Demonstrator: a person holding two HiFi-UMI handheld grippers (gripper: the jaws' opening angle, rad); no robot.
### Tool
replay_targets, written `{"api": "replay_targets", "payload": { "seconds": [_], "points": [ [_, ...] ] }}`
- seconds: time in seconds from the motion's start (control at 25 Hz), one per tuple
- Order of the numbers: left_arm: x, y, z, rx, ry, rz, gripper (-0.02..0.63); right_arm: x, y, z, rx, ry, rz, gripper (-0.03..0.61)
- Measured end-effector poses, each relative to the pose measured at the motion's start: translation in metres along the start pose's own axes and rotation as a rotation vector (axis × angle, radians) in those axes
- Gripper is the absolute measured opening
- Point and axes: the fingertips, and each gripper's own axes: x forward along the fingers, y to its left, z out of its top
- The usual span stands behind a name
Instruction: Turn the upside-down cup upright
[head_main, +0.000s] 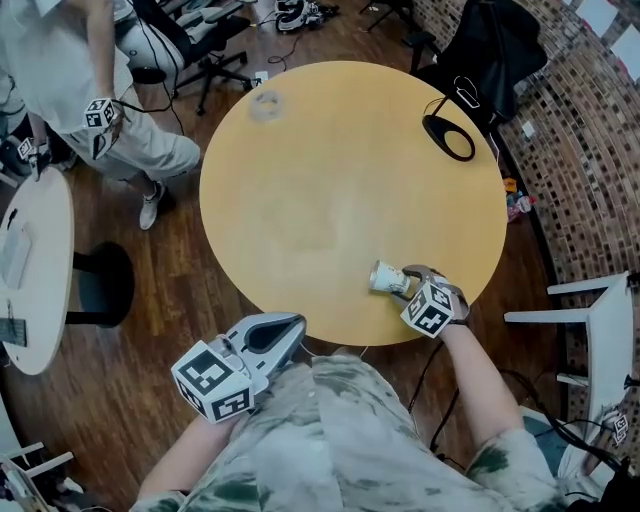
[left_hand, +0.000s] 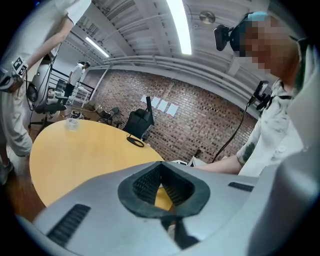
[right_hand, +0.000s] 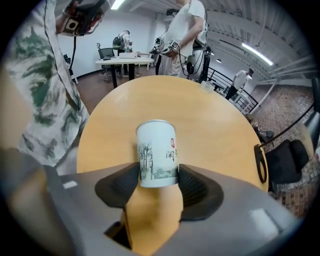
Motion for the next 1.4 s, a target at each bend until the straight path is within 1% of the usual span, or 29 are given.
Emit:
{"api": "replay_targets", "payload": {
  "seconds": [0.2,0.48,0.56,0.72,0.84,0.96,1.04,1.12,1.24,1.28,1.36,1.4],
  "points": [
    [0.006,-0.005,-0.003,0.002,0.007,0.017,-0.002,0.010,-0.001,-0.009,0.023,-0.014,-0.002,0.247],
    [0.009,-0.011,-0.001,0.015,0.008,0.022,-0.002,0.008,-0.003,-0.009,0.012,-0.002,0.013,0.252],
    [0.009,-0.010,0.000,0.009,0.005,0.028,-0.002,0.009,-0.001,-0.008,0.013,0.004,0.022,0.256],
    [0.006,-0.006,0.002,0.005,0.000,0.032,-0.002,0.006,-0.002,-0.005,-0.001,0.028,0.030,0.299],
    [0.006,-0.004,0.003,0.001,-0.007,0.038,-0.002,0.001,-0.004,0.008,-0.037,0.037,0.039,0.323],
    [0.006,-0.004,0.002,-0.001,-0.011,0.040,-0.002,0.001,0.002,0.028,-0.087,0.044,0.073,0.348],
    [0.004,-0.003,0.001,-0.004,-0.017,0.042,-0.002,0.009,0.006,0.037,-0.116,0.071,0.095,0.365],
    [0.002,-0.001,0.000,-0.008,-0.021,0.047,-0.002,0.021,0.008,0.040,-0.146,0.125,0.106,0.377],
    [-0.003,0.002,-0.004,-0.009,-0.021,0.054,-0.002,0.036,0.007,0.039,-0.180,0.192,0.109,0.373],
    [-0.005,0.003,-0.005,-0.008,-0.022,0.055,-0.002,0.039,0.007,0.040,-0.181,0.198,0.109,0.350],
    [-0.010,0.008,-0.006,-0.017,-0.026,0.065,-0.002,0.039,0.007,0.044,-0.169,0.183,0.109,0.325],
    [-0.013,0.010,-0.005,-0.023,-0.028,0.072,-0.002,0.038,0.006,0.047,-0.156,0.166,0.107,0.323]
  ]
}}
